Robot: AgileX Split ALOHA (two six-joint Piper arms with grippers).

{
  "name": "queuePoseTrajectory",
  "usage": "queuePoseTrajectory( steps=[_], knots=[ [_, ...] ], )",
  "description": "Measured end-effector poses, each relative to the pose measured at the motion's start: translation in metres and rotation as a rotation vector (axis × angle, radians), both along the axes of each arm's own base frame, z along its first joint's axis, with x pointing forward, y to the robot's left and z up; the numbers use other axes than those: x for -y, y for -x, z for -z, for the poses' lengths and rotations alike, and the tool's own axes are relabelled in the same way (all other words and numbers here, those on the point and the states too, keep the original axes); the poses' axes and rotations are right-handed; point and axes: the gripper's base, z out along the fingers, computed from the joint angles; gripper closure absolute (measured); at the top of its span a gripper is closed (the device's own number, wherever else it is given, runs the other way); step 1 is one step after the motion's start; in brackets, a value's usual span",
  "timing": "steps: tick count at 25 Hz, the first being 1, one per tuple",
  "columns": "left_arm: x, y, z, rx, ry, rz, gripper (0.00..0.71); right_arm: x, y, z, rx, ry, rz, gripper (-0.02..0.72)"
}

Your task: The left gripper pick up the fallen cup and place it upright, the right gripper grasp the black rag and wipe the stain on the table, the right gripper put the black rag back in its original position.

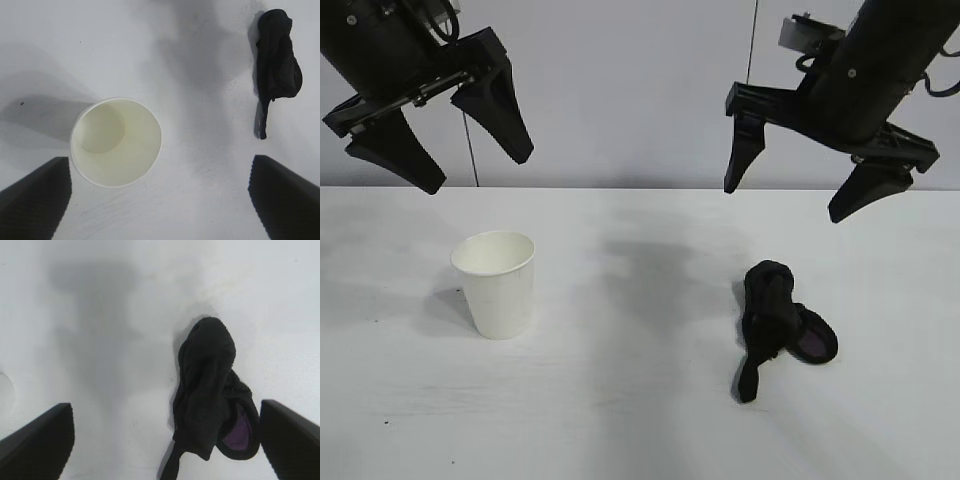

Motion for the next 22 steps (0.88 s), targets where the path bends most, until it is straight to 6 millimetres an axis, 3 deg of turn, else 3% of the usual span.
queuePoseTrajectory(
  steps=[22],
  knots=[
    [-0.0002,-0.003,-0.0006,0.029,0.002,-0.016,0.016,0.0005,0.0003,0.0007,0.004,0.009,-0.008,0.009]
  ],
)
